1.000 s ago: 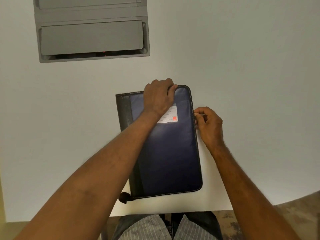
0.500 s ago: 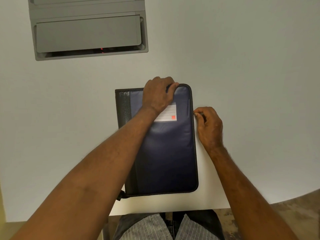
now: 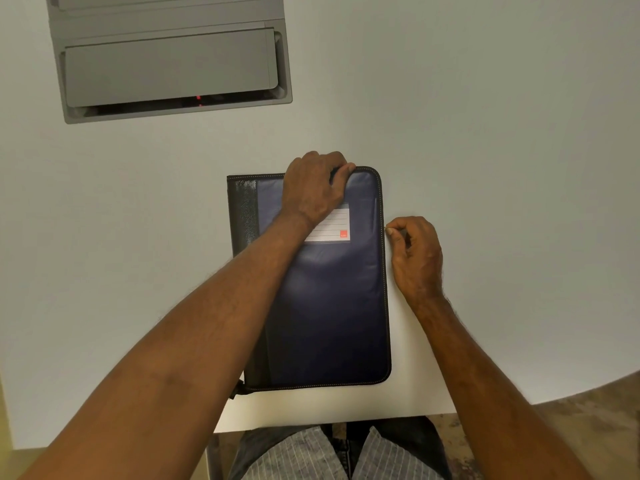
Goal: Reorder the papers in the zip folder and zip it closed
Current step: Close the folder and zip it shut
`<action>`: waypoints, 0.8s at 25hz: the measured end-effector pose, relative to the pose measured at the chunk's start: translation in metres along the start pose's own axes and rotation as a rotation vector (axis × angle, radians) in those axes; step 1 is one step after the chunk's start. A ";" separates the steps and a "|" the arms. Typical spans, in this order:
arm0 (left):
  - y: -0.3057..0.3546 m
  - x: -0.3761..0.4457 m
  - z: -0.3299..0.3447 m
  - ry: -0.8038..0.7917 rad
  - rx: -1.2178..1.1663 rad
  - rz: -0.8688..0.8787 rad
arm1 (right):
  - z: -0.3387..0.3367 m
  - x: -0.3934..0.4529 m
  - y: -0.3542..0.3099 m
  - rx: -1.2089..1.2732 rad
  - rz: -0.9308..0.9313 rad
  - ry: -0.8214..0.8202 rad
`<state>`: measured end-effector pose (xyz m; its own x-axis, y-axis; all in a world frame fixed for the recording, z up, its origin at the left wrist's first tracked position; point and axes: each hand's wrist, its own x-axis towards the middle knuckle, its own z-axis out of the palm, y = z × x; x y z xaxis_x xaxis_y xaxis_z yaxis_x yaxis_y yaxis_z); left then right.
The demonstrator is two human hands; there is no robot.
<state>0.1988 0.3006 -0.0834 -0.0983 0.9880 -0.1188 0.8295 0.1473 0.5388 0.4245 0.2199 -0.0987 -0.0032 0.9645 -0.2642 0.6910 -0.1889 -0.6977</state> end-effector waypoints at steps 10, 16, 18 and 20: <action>-0.001 -0.001 0.002 0.005 -0.041 -0.002 | 0.000 0.060 -0.022 -0.011 -0.172 0.051; 0.001 0.000 0.003 0.015 -0.048 -0.034 | -0.004 0.050 -0.014 -0.071 -0.155 0.018; 0.000 0.001 0.002 0.002 -0.045 -0.029 | -0.003 0.048 -0.014 -0.067 -0.141 0.021; 0.000 0.000 0.003 -0.007 -0.047 -0.015 | -0.001 0.050 -0.017 -0.048 -0.118 0.043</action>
<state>0.2000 0.3004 -0.0860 -0.1065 0.9853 -0.1333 0.8013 0.1644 0.5753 0.4137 0.2715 -0.0996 -0.0562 0.9867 -0.1527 0.7212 -0.0657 -0.6896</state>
